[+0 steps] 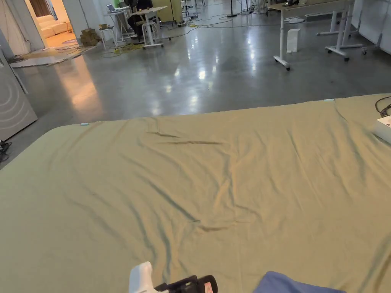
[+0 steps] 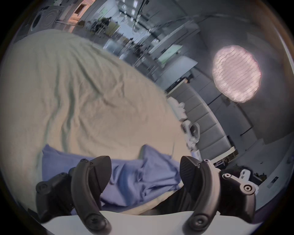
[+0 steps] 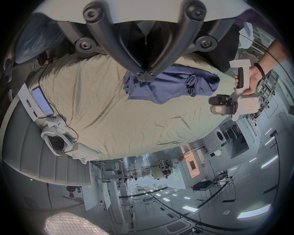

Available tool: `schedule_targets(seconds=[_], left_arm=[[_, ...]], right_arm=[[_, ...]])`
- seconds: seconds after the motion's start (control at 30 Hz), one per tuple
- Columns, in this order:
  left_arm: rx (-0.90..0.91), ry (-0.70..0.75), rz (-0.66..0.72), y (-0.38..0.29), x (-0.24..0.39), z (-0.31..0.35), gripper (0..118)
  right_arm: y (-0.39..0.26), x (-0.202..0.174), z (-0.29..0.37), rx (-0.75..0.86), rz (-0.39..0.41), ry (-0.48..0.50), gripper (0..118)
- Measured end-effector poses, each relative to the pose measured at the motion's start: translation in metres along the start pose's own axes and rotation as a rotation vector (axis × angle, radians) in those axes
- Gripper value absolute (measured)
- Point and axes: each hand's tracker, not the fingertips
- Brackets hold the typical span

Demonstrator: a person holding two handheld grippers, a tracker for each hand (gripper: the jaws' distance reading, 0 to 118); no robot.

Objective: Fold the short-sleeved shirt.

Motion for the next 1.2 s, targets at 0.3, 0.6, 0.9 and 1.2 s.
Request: schedule_targets(seconds=[0.3,0.6,0.9,1.2], left_arm=[[-0.135,0.166,0.125,-0.046,-0.034,-0.023,38],[-0.246,0.251,0.11,-0.081,-0.036,-0.07,4],[0.025,0.091,0.117,-0.019,-0.05,0.054,19],[0.014,0.133,0.34,-0.034,-0.131,0.095,105]], right_arm=[[-0.003,-0.007,-0.005,-0.019,0.02,0.016,0],[-0.008,-0.008,-0.005,-0.048,0.018,0.014,0],[-0.002,-0.013,-0.008,-0.046,0.035,0.039,0],[-0.009,-0.012,-0.012,-0.072,-0.026,0.07,0]])
